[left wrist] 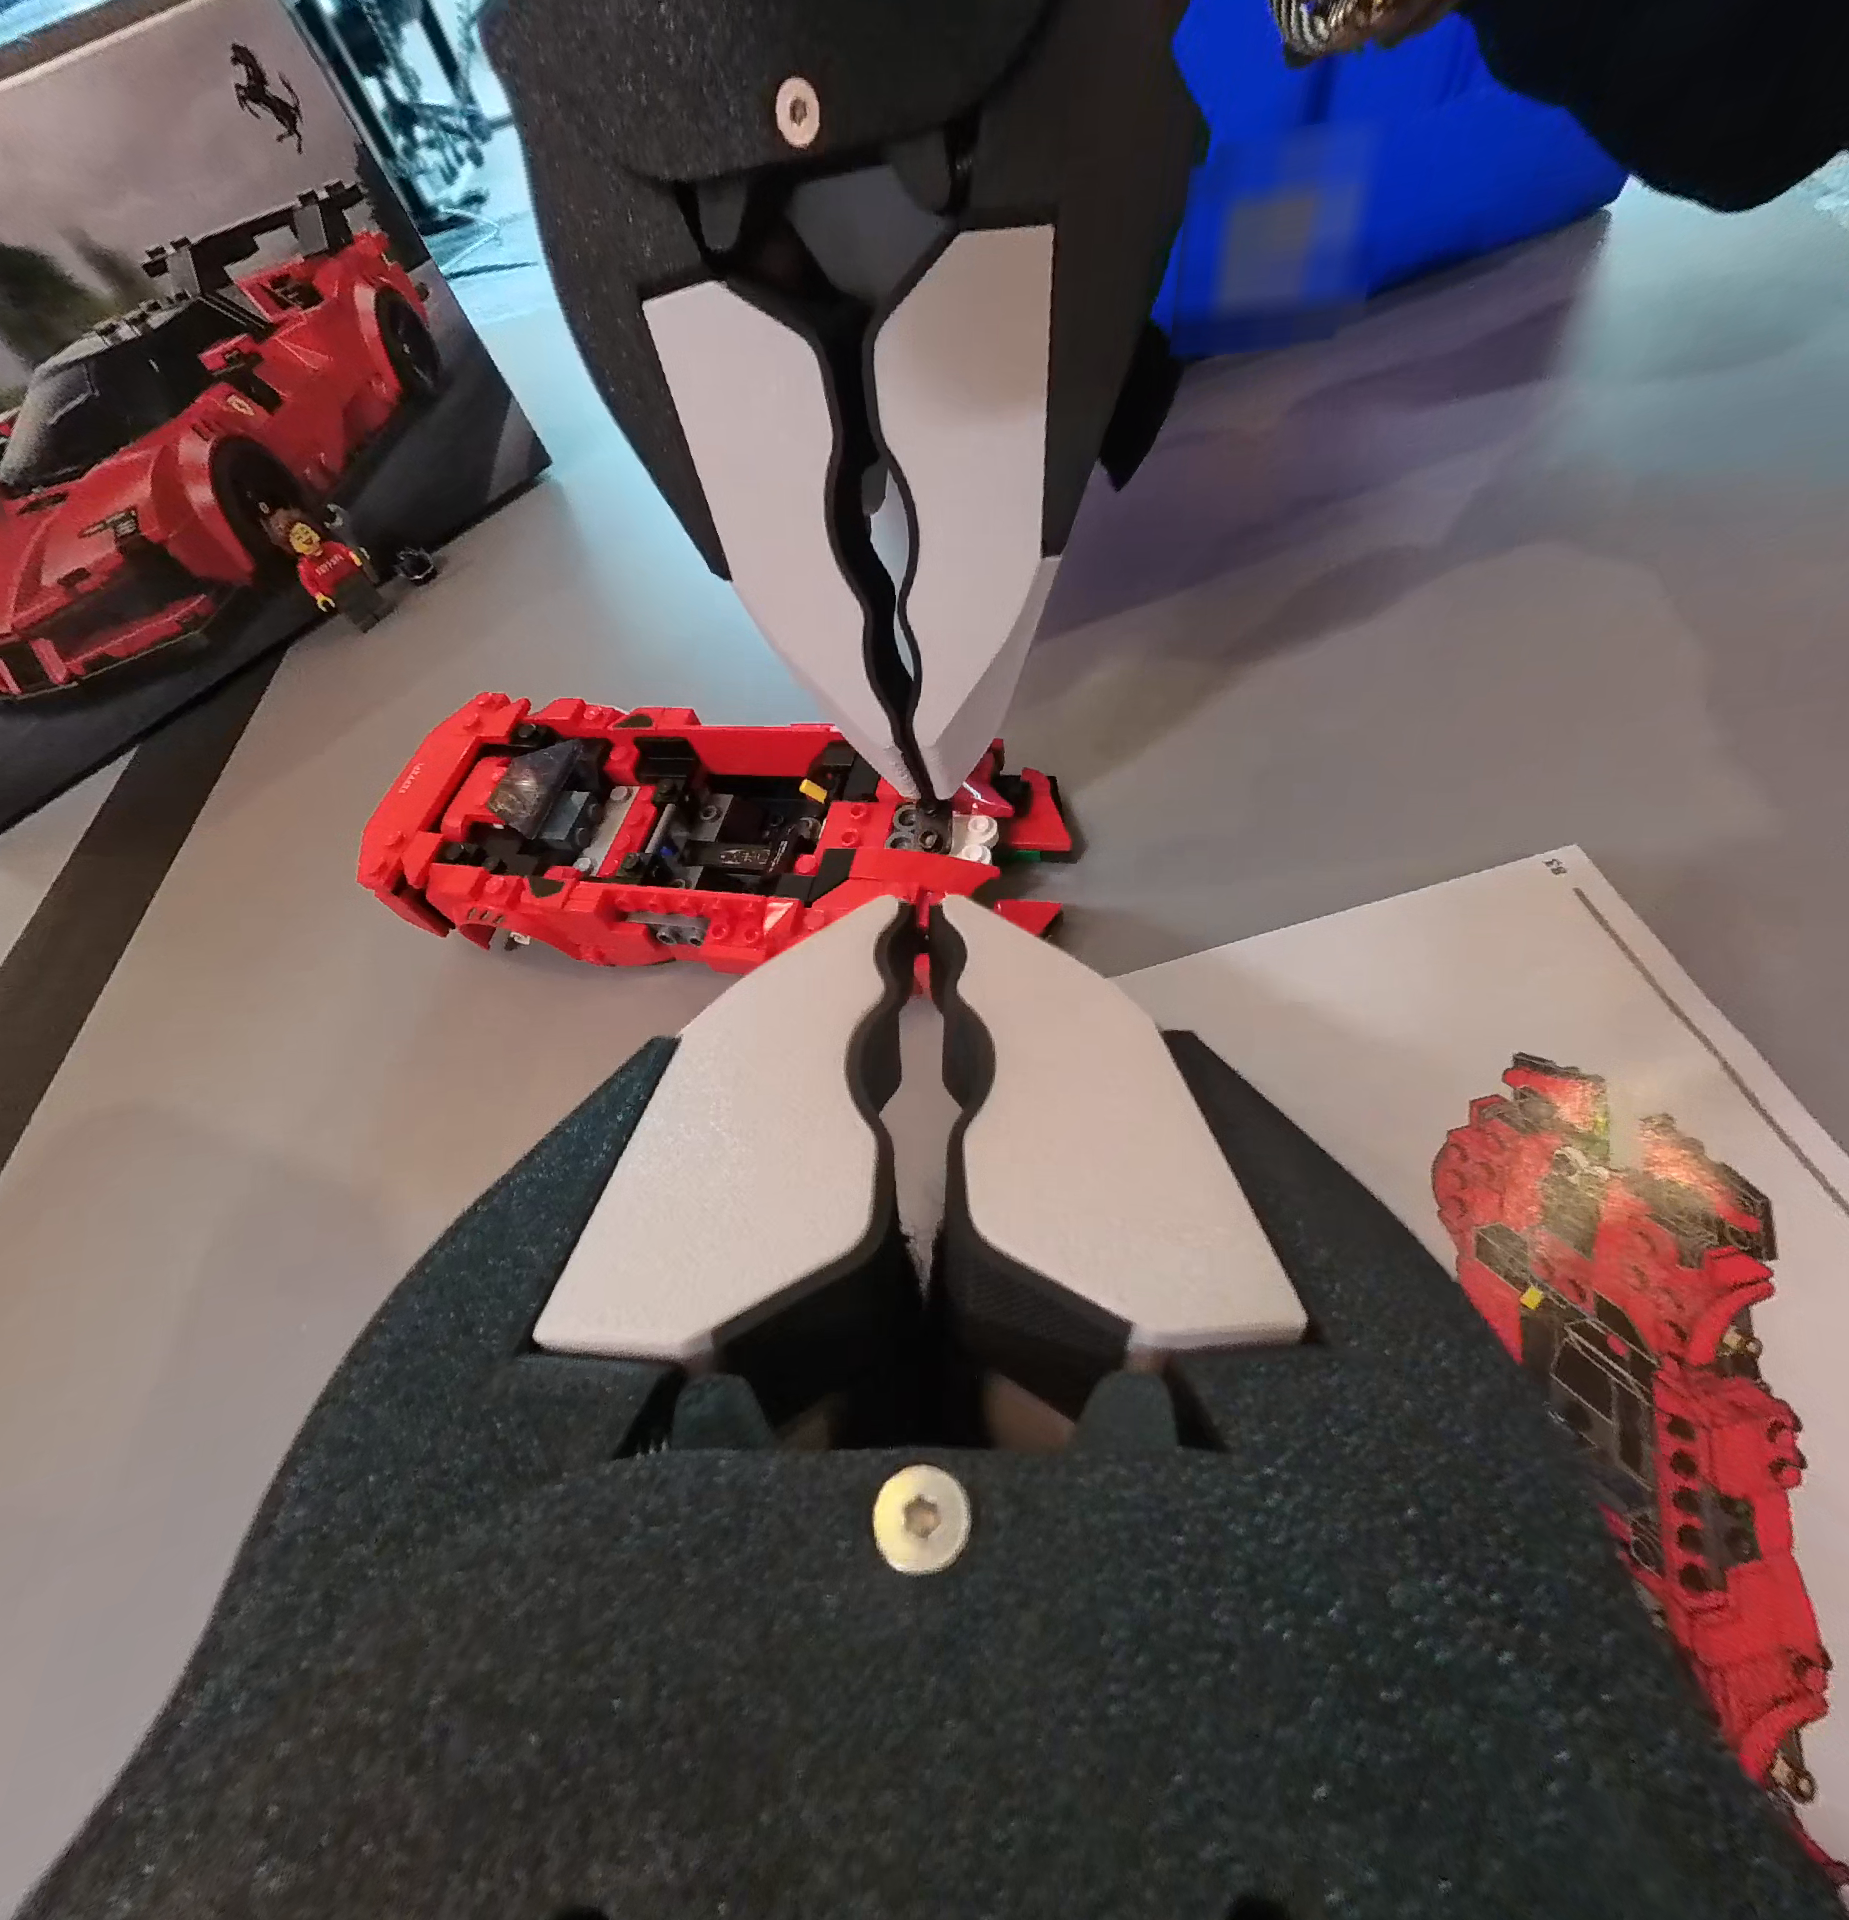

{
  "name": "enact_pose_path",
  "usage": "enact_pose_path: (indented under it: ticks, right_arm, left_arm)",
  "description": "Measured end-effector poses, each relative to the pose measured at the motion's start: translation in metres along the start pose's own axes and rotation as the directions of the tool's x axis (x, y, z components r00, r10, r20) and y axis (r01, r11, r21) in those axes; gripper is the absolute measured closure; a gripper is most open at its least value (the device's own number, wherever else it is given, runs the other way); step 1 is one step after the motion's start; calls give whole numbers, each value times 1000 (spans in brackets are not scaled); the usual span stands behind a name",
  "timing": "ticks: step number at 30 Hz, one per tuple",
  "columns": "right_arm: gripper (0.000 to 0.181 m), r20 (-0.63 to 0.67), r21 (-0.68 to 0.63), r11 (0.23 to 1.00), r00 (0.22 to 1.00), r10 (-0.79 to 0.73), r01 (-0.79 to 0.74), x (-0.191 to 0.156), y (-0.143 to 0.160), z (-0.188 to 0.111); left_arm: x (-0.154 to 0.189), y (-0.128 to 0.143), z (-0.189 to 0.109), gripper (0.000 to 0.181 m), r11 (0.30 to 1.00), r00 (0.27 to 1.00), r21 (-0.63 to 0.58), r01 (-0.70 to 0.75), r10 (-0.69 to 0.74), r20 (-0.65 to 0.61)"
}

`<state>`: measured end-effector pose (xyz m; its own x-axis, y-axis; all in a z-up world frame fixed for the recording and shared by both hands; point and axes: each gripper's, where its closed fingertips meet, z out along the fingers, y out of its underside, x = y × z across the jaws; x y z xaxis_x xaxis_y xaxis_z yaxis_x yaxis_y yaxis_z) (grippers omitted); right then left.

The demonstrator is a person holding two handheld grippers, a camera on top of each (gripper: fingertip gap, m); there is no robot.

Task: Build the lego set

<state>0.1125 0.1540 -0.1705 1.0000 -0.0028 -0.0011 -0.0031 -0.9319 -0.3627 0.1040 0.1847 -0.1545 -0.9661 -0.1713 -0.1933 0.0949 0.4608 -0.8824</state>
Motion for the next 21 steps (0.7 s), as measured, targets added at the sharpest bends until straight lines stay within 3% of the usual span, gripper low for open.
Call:
enact_pose_path:
  ticks: [13, 21]
  right_arm:
    - [181, -50, -113, 993, 998, -45, 39, 0, 3, 3]
    - [181, -38, -141, 990, 999, -4, -1, 3, 3, 0]
  left_arm:
    - [3, 12, 17, 181, 992, 1000, -128, -4, 3, -5]
    - [3, 10, 17, 181, 993, 1000, -119, -3, 2, -3]
